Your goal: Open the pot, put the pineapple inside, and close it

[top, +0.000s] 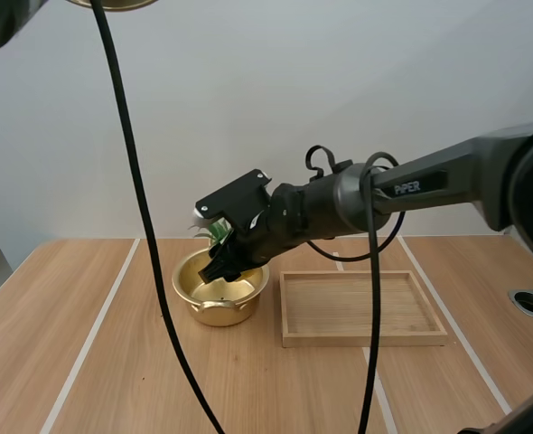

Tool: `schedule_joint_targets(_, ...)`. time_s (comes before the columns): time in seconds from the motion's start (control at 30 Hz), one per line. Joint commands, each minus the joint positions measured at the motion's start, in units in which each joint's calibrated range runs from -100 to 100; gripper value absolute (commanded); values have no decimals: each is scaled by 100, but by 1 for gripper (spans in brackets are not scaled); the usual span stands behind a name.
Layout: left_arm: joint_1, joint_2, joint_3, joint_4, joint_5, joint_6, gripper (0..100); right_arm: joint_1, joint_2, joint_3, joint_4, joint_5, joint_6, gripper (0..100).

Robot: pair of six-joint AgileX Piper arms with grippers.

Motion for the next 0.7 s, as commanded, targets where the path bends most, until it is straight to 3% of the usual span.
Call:
schedule_joint_targets(0.0,-11,-44,-52,-40,-172,-25,0,21,175,13,23,-362,-71,0)
schedule_joint_targets(0.67,-11,-44,-52,-40,-172,-25,0,21,1545,13,-243,-1804,-189,0)
